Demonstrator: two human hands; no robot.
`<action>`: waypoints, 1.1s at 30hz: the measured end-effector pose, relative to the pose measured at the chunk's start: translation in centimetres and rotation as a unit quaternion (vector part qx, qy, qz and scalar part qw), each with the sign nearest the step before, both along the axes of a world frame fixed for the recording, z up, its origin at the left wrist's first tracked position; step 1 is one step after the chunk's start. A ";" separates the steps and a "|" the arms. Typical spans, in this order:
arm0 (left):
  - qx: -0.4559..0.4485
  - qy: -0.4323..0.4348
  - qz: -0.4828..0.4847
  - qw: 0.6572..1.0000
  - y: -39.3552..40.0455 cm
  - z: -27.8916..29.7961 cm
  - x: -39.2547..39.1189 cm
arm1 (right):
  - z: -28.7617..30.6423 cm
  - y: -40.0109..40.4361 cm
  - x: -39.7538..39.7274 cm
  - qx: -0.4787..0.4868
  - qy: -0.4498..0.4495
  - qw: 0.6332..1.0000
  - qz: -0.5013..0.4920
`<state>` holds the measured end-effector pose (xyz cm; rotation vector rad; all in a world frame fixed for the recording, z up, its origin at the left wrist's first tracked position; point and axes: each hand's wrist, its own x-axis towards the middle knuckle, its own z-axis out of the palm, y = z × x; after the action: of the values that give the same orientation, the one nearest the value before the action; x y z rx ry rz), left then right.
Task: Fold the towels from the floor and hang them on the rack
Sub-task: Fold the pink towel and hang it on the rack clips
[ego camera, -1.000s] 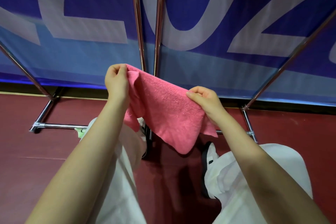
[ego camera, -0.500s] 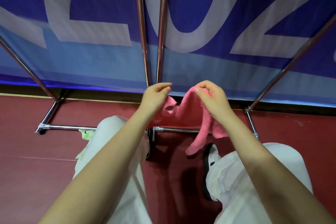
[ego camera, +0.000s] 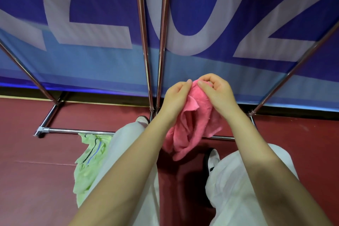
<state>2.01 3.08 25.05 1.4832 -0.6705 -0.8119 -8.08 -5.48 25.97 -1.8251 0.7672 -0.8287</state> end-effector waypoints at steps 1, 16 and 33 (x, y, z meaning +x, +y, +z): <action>-0.008 0.001 -0.005 1.000 0.1 0.2 0.2 | -0.1 0.0 0.1 0.002 0.008 1.000 0.007; -0.061 0.067 0.227 0.970 -0.6 -0.1 3.1 | -1.5 -0.3 -1.3 0.009 0.089 0.995 0.039; -0.026 0.305 0.245 0.920 0.6 -0.8 7.1 | -3.5 0.3 -4.5 0.235 -0.108 0.963 -0.081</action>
<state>9.12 3.68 24.26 1.1778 0.1485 -0.7891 -12.60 -5.22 22.48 -1.2423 0.8920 -0.8473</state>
